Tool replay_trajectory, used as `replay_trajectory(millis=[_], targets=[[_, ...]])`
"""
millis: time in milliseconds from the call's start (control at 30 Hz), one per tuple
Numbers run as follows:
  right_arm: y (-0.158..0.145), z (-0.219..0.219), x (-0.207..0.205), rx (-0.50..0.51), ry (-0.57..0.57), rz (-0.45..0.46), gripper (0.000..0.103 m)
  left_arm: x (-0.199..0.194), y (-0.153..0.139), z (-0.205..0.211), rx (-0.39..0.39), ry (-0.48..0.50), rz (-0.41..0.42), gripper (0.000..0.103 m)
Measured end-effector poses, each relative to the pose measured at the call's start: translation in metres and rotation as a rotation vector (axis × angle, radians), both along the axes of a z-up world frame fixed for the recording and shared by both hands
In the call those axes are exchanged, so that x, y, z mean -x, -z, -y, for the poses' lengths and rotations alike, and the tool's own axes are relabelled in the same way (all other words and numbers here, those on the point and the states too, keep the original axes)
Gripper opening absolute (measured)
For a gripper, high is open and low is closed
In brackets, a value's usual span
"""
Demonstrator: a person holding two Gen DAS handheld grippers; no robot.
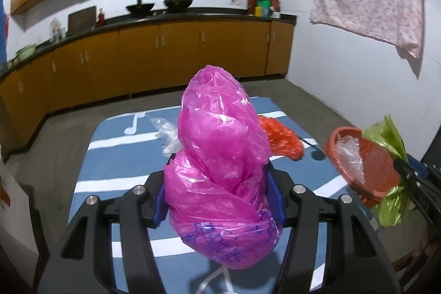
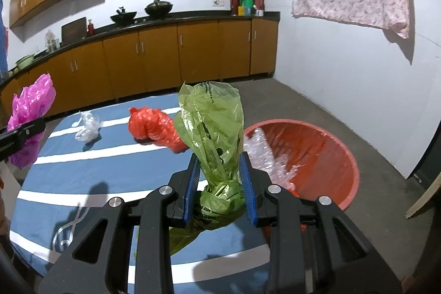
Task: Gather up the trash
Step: 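Carry the green bag and pink bag over the orange wastebasket with both tools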
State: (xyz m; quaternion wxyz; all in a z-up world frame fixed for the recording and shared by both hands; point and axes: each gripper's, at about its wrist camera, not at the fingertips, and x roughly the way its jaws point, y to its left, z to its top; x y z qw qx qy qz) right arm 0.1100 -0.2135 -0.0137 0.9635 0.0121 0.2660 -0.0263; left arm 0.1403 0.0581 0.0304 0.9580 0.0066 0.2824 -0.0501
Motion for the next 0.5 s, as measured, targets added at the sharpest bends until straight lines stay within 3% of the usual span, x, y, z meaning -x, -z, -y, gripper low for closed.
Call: replay_trajectory(millis=[300, 500], targets=[[-0.006, 0.015, 0.011, 0.01, 0.048, 0.042, 0.031, 0.014, -0.003, 0.044, -0.052, 0.092, 0.046, 0.057], [-0.01, 0.03, 0.021, -0.006, 0.094, 0.067, 0.031, 0.021, -0.002, 0.066, -0.043, 0.14, 0.053, 0.057]])
